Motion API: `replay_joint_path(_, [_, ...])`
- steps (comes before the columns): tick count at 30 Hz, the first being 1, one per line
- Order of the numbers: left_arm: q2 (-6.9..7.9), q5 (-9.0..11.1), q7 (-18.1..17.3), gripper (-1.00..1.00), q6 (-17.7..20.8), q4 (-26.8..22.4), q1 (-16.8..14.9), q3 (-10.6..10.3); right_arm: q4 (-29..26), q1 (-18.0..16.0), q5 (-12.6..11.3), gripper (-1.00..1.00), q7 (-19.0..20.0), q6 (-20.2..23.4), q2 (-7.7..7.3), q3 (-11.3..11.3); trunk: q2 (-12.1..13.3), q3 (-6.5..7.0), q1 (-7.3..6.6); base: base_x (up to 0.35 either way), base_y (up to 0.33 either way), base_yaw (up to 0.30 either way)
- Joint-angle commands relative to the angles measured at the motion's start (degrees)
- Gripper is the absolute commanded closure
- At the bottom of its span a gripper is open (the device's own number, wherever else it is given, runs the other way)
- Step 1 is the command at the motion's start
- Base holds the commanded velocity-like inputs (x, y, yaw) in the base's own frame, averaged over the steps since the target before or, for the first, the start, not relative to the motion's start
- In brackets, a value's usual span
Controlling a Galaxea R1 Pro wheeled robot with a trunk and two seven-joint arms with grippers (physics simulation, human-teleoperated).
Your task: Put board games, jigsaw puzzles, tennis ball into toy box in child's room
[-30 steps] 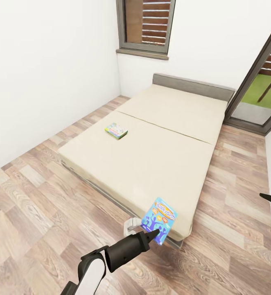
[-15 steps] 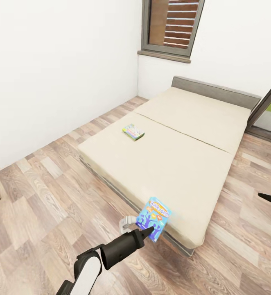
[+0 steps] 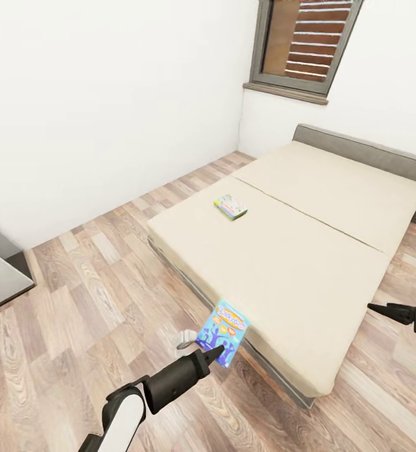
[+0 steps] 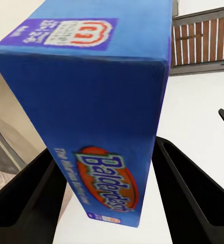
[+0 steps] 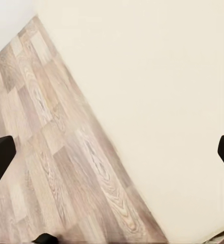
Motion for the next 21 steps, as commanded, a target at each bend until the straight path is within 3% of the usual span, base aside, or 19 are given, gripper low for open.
replay_joint_path(1, [-0.02, 0.15, -0.1, 1.0, 0.3, -0.03, 0.13, 0.17, 0.0, -0.03, -0.06, -1.0, 0.19, 0.52, 0.01, 0.51, 0.39, 0.22, -0.23, 0.0, 0.0, 0.154])
replay_joint_path(7, [0.01, 0.09, 0.0, 1.0, 0.16, 0.01, 0.54, 0.44, 0.0, -0.05, 0.01, -1.0, 0.43, 0.52, 0.02, 1.86, 2.8, 1.78, -1.54, 0.0, 0.0, 0.091])
replay_joint_path(21, [0.02, -0.25, 0.32, 1.0, -0.03, 0.26, 0.73, 0.48, 0.0, -0.01, 0.03, -1.0, 0.51, 0.52, 0.08, 2.68, 8.41, 5.57, -4.62, 0.0, 0.0, 0.021])
